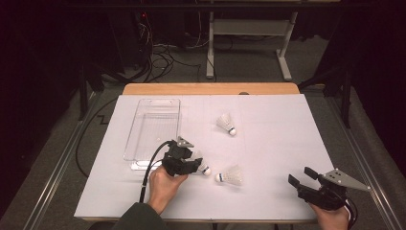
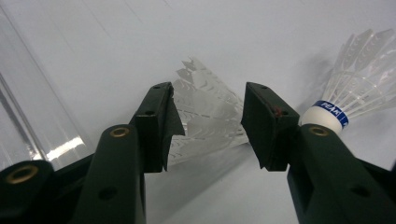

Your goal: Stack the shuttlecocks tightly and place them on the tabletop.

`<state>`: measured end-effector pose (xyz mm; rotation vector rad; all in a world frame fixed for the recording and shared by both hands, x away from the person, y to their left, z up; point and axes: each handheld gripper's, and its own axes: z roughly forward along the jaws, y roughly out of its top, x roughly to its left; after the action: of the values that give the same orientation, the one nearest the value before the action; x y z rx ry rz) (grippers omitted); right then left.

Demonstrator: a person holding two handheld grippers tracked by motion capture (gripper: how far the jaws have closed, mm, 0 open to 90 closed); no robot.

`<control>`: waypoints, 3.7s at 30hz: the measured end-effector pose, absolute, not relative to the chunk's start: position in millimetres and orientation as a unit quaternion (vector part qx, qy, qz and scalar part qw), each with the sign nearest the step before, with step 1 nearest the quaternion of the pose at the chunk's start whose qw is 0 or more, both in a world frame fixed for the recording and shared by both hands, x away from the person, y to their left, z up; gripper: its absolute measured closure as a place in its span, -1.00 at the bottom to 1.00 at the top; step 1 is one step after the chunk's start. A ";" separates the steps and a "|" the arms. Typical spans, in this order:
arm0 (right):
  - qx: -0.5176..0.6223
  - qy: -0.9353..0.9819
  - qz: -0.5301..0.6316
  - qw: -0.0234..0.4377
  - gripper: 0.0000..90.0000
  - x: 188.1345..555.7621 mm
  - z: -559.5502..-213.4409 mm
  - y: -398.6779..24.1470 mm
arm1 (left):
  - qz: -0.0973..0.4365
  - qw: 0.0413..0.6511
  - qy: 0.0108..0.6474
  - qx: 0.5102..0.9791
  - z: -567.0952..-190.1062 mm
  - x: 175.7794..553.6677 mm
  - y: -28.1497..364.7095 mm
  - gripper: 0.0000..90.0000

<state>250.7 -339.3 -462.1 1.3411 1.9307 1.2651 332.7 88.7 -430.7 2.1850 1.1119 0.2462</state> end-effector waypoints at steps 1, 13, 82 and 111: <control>0.488 0.703 0.461 0.234 -0.36 250.7 -462.1 -339.3 | 0.094 0.332 0.425 0.837 -430.7 332.6 88.6 0.20; 0.488 0.703 0.461 0.236 -0.37 250.4 -461.8 -339.2 | 0.078 0.343 0.410 0.841 -429.0 329.2 87.5 0.43; 0.482 0.706 0.460 0.238 -0.35 250.0 -461.5 -338.5 | 0.093 0.339 0.390 0.851 -379.5 379.4 86.9 0.99; 0.483 0.708 0.459 0.235 -0.35 251.3 -462.3 -336.8 | 0.100 0.292 0.410 0.858 -391.9 417.9 83.7 0.98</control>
<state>251.3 -336.8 -462.3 1.3246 1.9442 1.2584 417.9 83.7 -391.9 2.2864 1.0936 0.2659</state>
